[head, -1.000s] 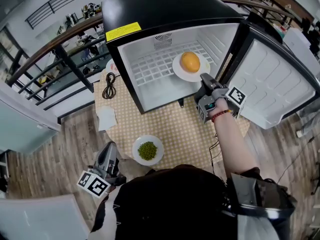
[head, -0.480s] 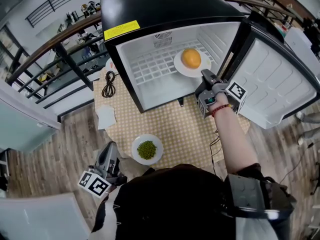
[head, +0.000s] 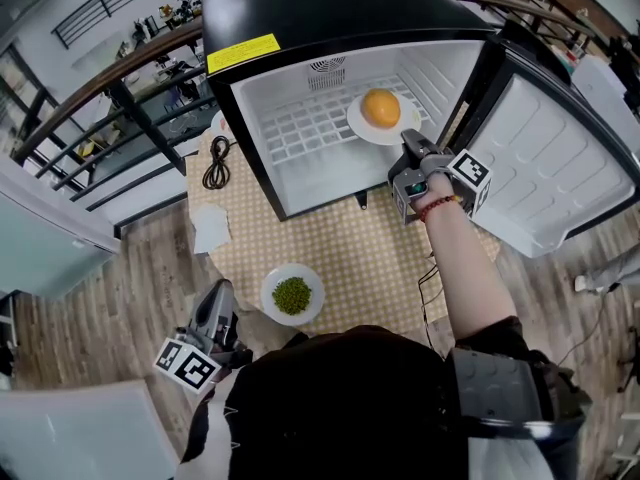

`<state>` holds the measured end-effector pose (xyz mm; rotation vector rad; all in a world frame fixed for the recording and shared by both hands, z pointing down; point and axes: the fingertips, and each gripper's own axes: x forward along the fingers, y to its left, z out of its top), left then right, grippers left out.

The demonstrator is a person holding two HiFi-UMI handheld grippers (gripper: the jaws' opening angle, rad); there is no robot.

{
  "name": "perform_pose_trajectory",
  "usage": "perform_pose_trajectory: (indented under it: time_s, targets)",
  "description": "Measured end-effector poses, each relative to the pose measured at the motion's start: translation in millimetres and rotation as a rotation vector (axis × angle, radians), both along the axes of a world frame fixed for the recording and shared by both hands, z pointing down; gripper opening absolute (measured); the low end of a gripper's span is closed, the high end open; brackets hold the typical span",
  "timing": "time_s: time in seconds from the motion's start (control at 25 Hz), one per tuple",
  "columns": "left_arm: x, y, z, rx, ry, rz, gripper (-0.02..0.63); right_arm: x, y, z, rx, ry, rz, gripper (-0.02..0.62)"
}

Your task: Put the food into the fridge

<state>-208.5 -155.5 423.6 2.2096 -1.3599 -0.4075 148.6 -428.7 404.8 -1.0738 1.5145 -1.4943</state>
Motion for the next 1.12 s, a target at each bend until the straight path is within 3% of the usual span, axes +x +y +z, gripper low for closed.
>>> perform_pose_trajectory:
  time_s: [0.52, 0.76, 1.12]
  targets:
    - [-5, 3, 2, -0.004, 0.001, -0.009, 0.014, 1, -9, -1, -0.018, 0.017, 0.047, 0.034]
    - [-7, 3, 3, -0.004, 0.005, -0.010, 0.014, 7, -16, 0, -0.003, 0.115, 0.061, 0.032]
    - [-8, 4, 3, -0.007, 0.019, -0.010, 0.014, 8, -21, -1, -0.012, 0.163, 0.084, 0.031]
